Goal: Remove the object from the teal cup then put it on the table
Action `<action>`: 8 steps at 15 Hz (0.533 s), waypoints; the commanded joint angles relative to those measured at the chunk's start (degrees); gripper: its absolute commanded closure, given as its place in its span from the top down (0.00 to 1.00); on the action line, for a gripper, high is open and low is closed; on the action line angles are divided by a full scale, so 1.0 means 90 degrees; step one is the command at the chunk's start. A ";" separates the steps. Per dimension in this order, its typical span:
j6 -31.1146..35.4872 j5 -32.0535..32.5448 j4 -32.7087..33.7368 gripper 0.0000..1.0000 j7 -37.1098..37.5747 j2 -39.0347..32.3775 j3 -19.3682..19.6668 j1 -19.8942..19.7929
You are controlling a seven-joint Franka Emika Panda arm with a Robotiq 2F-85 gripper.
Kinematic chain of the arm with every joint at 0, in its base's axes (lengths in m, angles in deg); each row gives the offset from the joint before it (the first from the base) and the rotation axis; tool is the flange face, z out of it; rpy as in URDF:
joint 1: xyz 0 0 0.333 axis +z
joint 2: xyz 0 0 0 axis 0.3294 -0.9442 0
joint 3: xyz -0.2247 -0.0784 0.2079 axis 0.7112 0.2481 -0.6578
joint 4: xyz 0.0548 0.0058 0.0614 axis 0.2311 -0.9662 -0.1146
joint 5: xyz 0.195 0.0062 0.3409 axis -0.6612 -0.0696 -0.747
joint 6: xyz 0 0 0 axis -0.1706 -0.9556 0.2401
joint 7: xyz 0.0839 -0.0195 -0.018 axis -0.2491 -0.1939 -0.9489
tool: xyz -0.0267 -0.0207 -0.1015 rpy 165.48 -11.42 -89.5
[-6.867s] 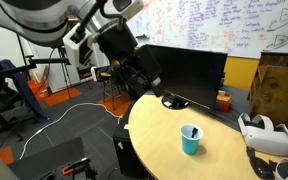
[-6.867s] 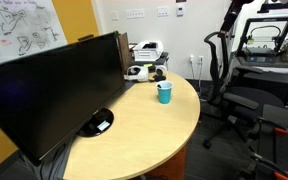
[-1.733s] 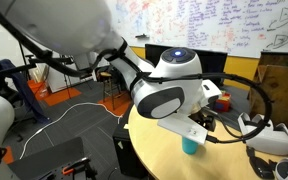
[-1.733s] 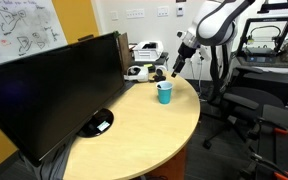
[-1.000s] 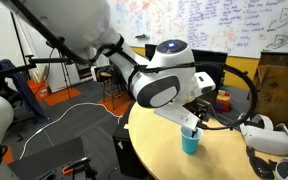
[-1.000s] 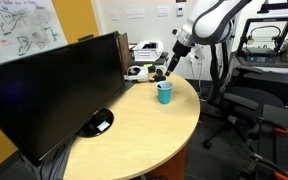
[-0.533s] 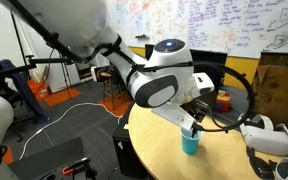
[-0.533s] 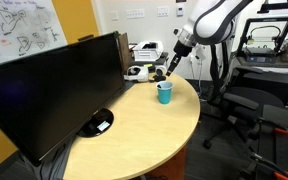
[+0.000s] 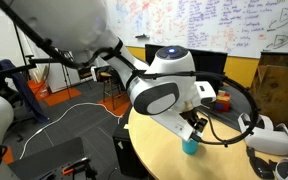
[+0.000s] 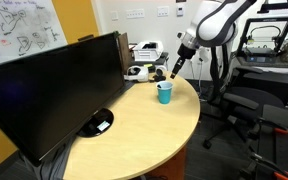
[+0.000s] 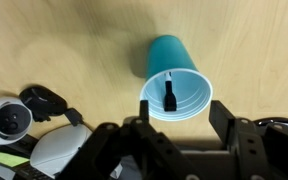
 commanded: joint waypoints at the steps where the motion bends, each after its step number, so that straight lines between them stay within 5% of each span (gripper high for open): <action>1: -0.0211 0.0078 -0.0006 0.51 0.0224 -0.0083 0.0224 0.0162; 3: -0.0197 0.0100 0.0006 0.42 0.0173 -0.0057 0.0231 0.0176; 8: -0.0173 0.0120 0.0088 0.52 0.0077 0.0054 0.0198 0.0164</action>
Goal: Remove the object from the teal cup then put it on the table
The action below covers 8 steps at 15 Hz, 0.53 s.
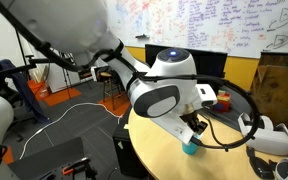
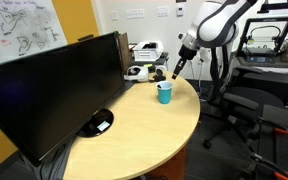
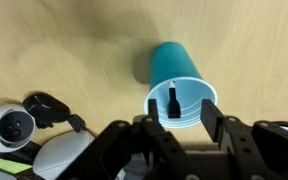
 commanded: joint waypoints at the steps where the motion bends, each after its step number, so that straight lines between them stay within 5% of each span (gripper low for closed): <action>1: -0.0122 0.0112 0.0115 0.53 0.0052 0.0059 0.0100 0.0143; 4: -0.0092 0.0144 0.0151 0.51 -0.0038 0.0159 0.0067 0.0125; 5: -0.0124 0.0978 0.0175 0.50 0.0520 0.0357 -0.0466 -0.0495; 6: -0.0087 0.0452 0.0193 0.48 -0.0021 0.0254 -0.0029 0.0032; 8: -0.0100 0.0615 0.0241 0.51 0.0038 0.0350 -0.0095 -0.0011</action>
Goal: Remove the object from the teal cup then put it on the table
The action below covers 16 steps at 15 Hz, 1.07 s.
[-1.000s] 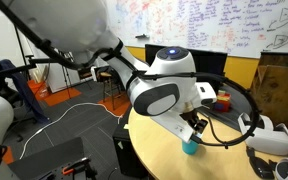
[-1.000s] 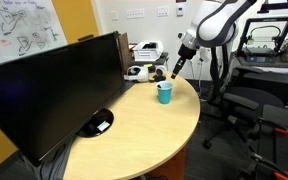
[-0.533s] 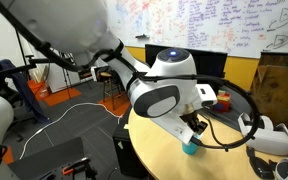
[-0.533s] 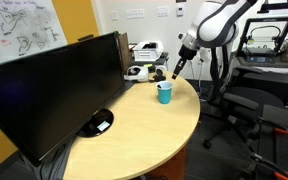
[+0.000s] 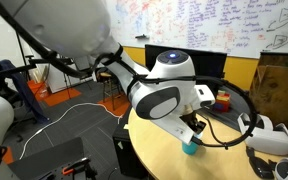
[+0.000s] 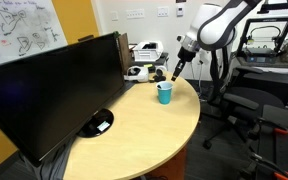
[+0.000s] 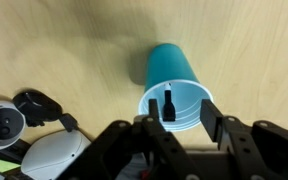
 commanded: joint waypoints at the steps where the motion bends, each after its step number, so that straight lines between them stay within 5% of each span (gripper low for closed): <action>1: -0.0089 0.0169 0.0216 0.52 -0.0066 0.0194 0.0091 0.0157; 2: -0.0156 0.0898 0.0265 0.53 0.0436 0.0389 -0.0338 -0.0334; 3: -0.0102 0.0433 0.0269 0.53 -0.0004 0.0284 0.0024 0.0108; 5: -0.0106 0.0582 0.0332 0.51 0.0069 0.0385 0.0032 0.0114; 6: -0.0167 0.1238 0.0401 0.49 0.0496 0.0589 -0.0287 -0.0281; 8: -0.0136 0.1084 0.0441 0.48 0.0265 0.0554 -0.0035 0.0037; 9: -0.0219 0.1637 0.0508 0.48 0.0636 0.0740 -0.0312 -0.0299; 16: -0.0247 0.2207 0.0737 0.46 0.0724 0.1090 -0.0336 -0.0320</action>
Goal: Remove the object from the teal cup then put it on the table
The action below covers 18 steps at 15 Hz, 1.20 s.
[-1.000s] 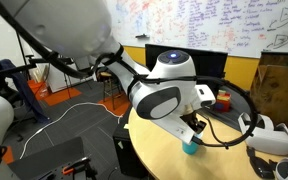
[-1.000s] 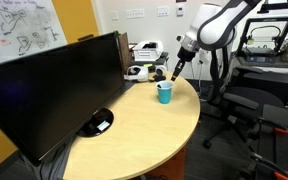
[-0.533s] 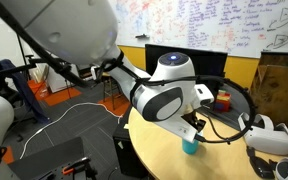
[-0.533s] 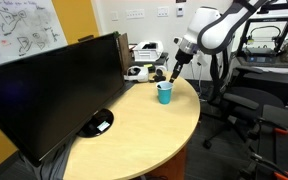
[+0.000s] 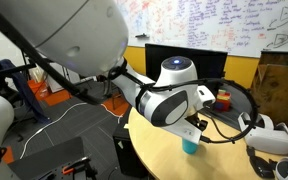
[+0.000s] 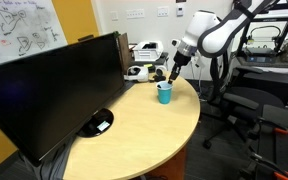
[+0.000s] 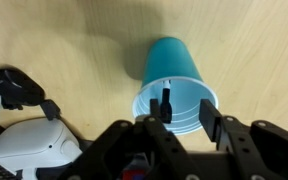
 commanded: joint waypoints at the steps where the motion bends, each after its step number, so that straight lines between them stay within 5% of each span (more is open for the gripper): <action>1: -0.0249 0.0302 0.0279 0.46 0.0185 0.0257 -0.0130 -0.0074; 18: -0.0646 0.0518 0.0974 0.44 0.0212 0.0962 -0.0066 0.0105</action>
